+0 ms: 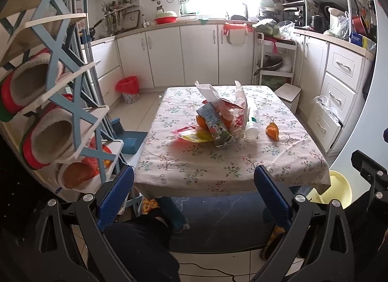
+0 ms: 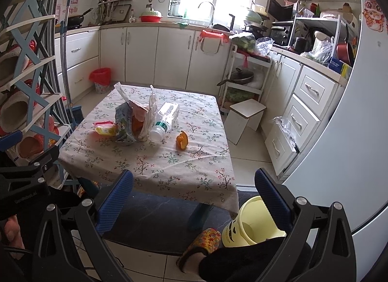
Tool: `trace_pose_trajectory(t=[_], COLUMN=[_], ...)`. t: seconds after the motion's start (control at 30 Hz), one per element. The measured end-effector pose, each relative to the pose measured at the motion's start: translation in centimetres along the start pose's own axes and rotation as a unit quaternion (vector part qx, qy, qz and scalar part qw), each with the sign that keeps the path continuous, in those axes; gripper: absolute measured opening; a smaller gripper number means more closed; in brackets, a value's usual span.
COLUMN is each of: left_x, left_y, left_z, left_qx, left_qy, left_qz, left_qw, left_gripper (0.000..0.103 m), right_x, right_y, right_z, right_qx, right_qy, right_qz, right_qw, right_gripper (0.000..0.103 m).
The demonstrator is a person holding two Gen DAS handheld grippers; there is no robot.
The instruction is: Collect trash
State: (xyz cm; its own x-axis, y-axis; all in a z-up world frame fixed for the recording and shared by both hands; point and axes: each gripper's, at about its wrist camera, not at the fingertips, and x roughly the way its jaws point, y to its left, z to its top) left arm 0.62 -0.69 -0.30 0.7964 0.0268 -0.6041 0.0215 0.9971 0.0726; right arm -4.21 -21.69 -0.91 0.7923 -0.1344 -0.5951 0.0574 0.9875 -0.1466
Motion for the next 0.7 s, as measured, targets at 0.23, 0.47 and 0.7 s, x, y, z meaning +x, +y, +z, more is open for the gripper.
trace_pose_trajectory(t=[0.23,0.47,0.7], left_x=[0.4,0.7,0.8], left_y=[-1.6,-1.9,-1.1], left_z=[0.6,0.5,0.3], left_qx=[0.012,0.011,0.001], left_qy=[-0.006,0.0,0.003], left_qz=[-0.007,-0.01,-0.013], left_qw=[0.9999,0.9999,0.9999], left_gripper=[0.095,0.095,0.095], right_x=[0.8,0.9,0.8], right_y=[-1.1,-1.2,-1.0], right_z=[0.4,0.5,0.6], right_qx=[0.016,0.016,0.012], right_qy=[-0.003,-0.004,-0.005], right_qz=[0.007,0.009,0.007], right_qw=[1.0,1.0,1.0], right_gripper=[0.096,0.096,0.096])
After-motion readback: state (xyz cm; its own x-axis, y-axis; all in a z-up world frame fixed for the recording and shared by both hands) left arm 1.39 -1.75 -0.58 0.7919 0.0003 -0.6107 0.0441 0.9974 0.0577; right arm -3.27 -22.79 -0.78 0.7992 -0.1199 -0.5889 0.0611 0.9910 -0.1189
